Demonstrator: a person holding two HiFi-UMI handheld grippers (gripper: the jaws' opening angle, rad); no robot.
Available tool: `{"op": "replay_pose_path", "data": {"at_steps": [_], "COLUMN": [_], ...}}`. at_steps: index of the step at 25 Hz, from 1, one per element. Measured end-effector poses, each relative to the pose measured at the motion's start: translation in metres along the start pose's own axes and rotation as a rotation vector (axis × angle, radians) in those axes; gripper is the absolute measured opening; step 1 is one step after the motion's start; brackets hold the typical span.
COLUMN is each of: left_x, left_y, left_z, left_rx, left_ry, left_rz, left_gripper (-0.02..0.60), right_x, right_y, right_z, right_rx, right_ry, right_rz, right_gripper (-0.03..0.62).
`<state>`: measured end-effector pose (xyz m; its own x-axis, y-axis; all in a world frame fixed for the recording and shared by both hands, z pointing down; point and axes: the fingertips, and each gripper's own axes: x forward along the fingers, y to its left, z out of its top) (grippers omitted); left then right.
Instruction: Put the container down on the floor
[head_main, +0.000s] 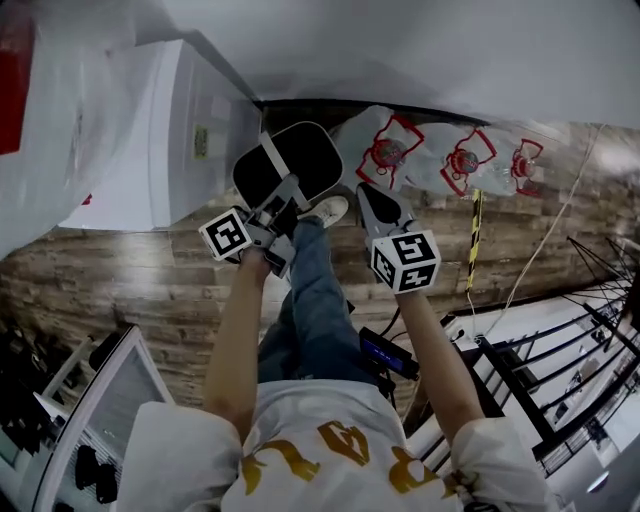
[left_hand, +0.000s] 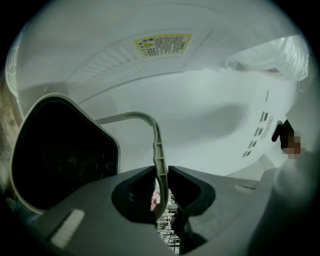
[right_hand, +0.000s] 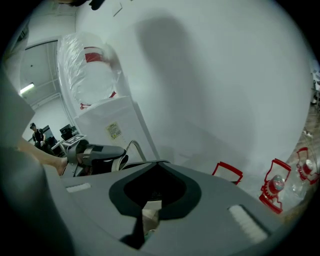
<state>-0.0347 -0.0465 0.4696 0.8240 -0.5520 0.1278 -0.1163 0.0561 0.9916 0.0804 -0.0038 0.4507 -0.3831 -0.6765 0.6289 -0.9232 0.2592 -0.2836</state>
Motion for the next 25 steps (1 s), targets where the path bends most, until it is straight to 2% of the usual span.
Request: {"op": "replay_pose_path", "data": {"at_steps": [8, 11, 14, 15, 19, 25], "left_x": [0.003, 0.003, 0.010, 0.012, 0.018, 0.025], "left_y": [0.062, 0.091, 0.109, 0.113, 0.136, 0.177], "left_z": [-0.004, -0.003, -0.001, 0.000, 0.002, 0.005], "left_rx": [-0.004, 0.008, -0.006, 0.002, 0.119, 0.125], "left_ry": [0.020, 0.042, 0.038, 0.038, 0.079, 0.090], "left_rz": [0.093, 0.154, 0.159, 0.155, 0.161, 0.205], "left_gripper": [0.075, 0.077, 0.077, 0.075, 0.075, 0.075], "right_x": [0.036, 0.049, 0.062, 0.065, 0.076, 0.097], "right_y": [-0.005, -0.010, -0.015, -0.016, -0.019, -0.020], "right_z": [-0.033, -0.045, -0.053, -0.056, -0.070, -0.100], "right_rx": [-0.015, -0.016, -0.025, -0.026, -0.026, -0.009], "right_ry": [0.056, 0.075, 0.090, 0.094, 0.109, 0.140], "right_rz": [0.054, 0.062, 0.078, 0.084, 0.092, 0.100], "right_gripper": [0.023, 0.023, 0.023, 0.023, 0.023, 0.023]}}
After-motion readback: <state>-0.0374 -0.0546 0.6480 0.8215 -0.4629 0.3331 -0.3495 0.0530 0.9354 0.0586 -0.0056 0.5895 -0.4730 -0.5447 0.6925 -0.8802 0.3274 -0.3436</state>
